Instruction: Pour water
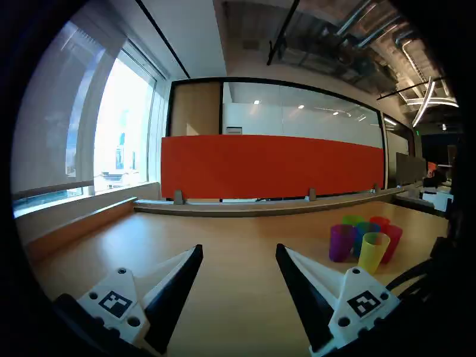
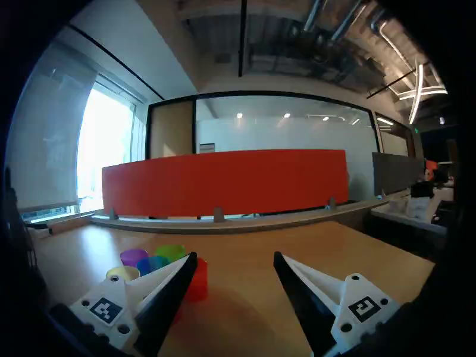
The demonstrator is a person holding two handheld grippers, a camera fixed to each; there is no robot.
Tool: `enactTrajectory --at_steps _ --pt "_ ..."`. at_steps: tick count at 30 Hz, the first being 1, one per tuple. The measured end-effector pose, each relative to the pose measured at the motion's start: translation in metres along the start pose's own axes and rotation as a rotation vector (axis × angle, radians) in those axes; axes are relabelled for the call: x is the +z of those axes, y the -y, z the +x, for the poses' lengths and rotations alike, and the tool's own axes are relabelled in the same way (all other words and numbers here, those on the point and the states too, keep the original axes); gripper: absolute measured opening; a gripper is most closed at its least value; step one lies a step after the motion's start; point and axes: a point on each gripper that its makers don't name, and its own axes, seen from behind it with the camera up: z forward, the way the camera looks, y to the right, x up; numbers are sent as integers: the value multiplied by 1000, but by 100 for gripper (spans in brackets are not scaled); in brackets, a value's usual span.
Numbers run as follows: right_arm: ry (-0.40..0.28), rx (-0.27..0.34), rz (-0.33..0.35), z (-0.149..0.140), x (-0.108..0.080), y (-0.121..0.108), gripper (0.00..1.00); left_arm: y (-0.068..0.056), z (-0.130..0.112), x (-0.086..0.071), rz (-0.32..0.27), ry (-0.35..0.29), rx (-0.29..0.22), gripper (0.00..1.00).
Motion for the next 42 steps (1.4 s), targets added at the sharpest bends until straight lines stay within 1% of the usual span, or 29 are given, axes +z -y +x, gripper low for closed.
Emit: enactTrajectory --at_steps 3,5,8,14,17,20,24,28,32,35,38,42 --pt "-2 -22 6 8 2 0 99 -5 9 4 -14 -5 -6 91" --pt "-5 -48 13 17 3 1 99 -6 17 6 -22 -4 2 91" --pt "-11 -67 26 32 4 3 99 -10 32 9 -38 -9 26 91" --pt "-17 -57 63 60 6 11 99 -20 65 13 -81 -32 83 91" --pt "-20 -57 77 68 7 13 99 -23 75 17 -102 -40 94 91" --pt "-17 -64 86 71 8 15 99 -25 80 22 -115 -39 93 91" --pt "-8 -81 116 72 9 21 99 -30 84 26 -151 -31 102 91" --pt "8 -104 163 71 11 30 100 -37 83 30 -193 -13 126 91" --pt "34 -132 220 70 14 39 99 -46 78 35 -244 19 159 91" --pt "54 -161 261 69 15 46 99 -53 72 39 -279 51 173 91" --pt "80 -197 314 66 15 54 100 -63 66 40 -329 83 180 91" --pt "146 -222 389 57 15 63 100 -80 58 38 -417 127 202 91"
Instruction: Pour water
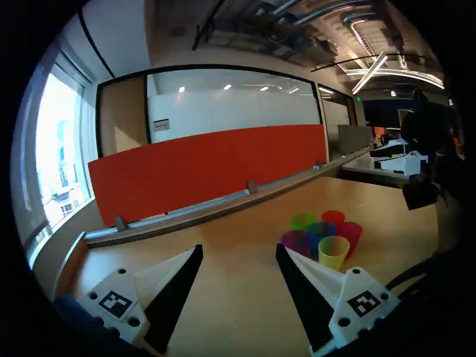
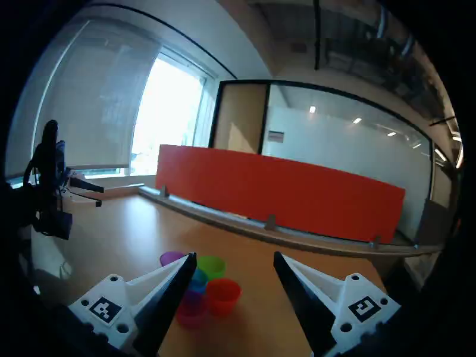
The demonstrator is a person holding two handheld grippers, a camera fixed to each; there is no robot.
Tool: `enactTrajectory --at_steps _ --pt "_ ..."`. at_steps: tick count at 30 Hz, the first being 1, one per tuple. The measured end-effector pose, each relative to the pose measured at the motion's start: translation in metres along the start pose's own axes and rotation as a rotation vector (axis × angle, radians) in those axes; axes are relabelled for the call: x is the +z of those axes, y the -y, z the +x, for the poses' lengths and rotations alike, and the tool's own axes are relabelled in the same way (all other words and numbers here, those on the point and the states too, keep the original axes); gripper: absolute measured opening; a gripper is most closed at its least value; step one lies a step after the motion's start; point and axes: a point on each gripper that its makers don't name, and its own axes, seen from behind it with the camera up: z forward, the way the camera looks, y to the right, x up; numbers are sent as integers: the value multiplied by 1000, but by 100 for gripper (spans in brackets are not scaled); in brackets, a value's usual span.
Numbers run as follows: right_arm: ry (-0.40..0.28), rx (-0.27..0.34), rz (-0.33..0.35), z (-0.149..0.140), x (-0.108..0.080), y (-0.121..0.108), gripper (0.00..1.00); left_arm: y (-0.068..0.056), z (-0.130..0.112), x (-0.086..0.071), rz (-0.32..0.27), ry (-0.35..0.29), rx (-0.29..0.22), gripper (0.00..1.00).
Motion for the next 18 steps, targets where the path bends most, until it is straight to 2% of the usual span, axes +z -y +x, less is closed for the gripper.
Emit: enactTrajectory --at_steps 2,5,11,18 --pt "39 3 42 -5 2 5 100 -8 -2 2 -44 20 8 91" --pt "87 -10 95 -8 4 9 100 -14 -5 6 -84 44 24 91" --pt "145 -90 148 -11 11 11 100 -17 -10 12 -109 78 52 91" --pt "218 -147 205 -21 26 16 100 -22 -13 17 -136 97 32 91"
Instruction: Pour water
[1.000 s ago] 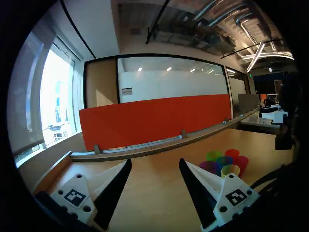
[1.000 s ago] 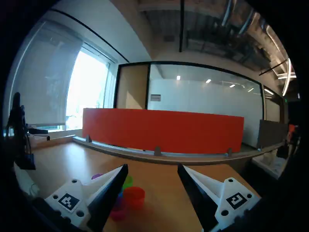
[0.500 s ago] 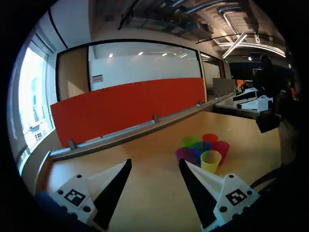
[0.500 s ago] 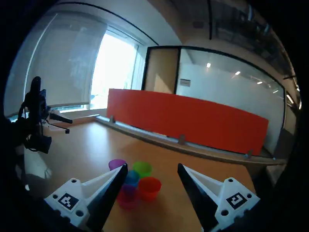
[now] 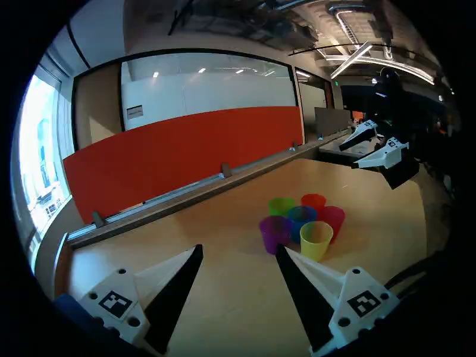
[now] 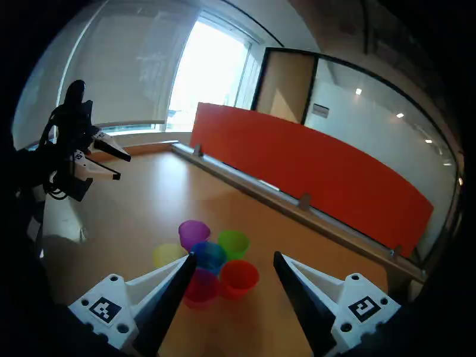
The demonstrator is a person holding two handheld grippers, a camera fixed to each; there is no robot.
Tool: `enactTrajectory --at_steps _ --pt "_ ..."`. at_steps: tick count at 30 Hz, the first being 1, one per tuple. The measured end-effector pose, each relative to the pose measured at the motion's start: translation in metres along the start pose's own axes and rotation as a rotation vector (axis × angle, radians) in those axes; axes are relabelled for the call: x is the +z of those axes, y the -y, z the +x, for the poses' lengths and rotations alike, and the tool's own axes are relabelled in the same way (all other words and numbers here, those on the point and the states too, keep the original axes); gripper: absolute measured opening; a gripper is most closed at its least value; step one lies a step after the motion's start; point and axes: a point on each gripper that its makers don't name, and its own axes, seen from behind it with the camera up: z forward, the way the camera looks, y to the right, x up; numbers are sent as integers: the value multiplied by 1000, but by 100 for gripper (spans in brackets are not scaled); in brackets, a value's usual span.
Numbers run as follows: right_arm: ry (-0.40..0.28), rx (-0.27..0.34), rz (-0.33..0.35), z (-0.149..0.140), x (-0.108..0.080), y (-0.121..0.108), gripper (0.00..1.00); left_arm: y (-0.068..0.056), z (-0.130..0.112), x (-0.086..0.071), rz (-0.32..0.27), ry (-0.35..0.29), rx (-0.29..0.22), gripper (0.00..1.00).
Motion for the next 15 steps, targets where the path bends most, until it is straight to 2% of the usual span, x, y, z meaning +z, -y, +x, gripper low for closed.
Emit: enactTrajectory --at_steps 8,15 --pt "57 -27 72 -4 26 7 100 1 -4 5 0 9 19 91" --pt "106 -49 111 -13 53 10 100 0 -7 5 -4 12 15 91"
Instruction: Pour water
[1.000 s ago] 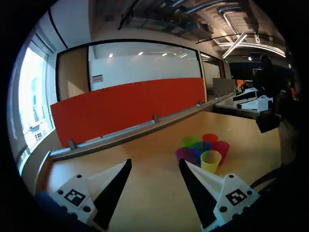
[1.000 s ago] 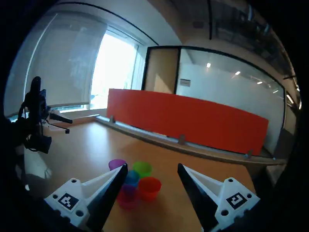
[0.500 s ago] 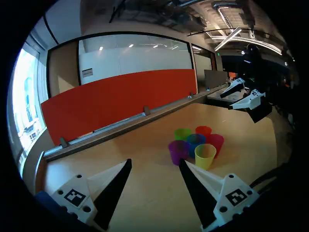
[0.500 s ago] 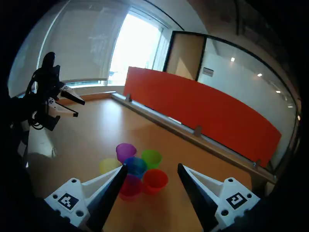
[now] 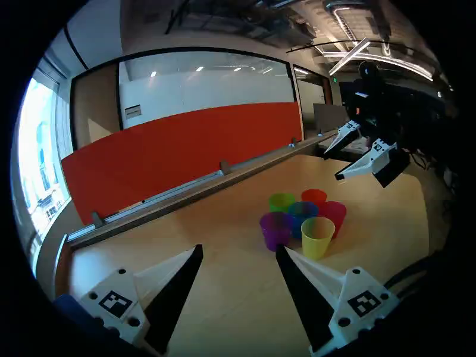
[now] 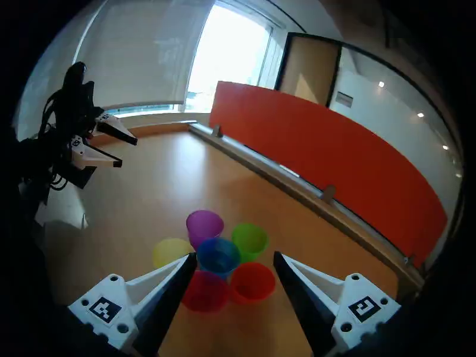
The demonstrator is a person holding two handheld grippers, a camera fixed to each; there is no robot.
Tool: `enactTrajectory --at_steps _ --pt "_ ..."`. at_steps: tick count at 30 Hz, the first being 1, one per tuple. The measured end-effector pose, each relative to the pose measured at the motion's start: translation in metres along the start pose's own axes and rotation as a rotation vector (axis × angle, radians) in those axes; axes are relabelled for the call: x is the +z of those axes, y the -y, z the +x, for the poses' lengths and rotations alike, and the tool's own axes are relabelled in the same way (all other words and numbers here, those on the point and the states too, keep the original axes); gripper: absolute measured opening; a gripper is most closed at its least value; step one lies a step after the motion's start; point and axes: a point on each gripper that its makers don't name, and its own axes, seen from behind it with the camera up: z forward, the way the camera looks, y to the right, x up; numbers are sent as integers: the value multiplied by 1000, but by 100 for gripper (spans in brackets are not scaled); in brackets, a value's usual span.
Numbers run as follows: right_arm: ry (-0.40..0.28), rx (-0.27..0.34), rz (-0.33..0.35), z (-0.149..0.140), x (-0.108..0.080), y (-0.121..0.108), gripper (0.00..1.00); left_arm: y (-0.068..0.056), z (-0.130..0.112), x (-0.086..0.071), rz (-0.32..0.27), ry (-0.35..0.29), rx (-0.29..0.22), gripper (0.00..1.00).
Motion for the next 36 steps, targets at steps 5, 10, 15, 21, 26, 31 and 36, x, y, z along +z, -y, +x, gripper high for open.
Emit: enactTrajectory --at_steps 5,10,15,21,26,31,36 --pt "22 2 16 -3 18 -3 100 -1 -1 0 -5 0 -8 91" --pt "42 -3 29 -5 33 -6 100 -1 -3 1 -7 0 -16 91" --pt "62 -15 45 -8 43 -6 100 -1 -6 2 -7 3 -21 91" --pt "88 -25 70 -15 52 -1 100 0 -8 3 -6 4 -25 91" --pt "111 -30 82 -21 60 0 100 1 -9 4 -7 4 -26 91" --pt "136 -30 98 -27 68 1 100 1 -10 5 -9 5 -30 91" --pt "168 -29 126 -35 75 6 100 0 -12 8 -13 6 -34 91"
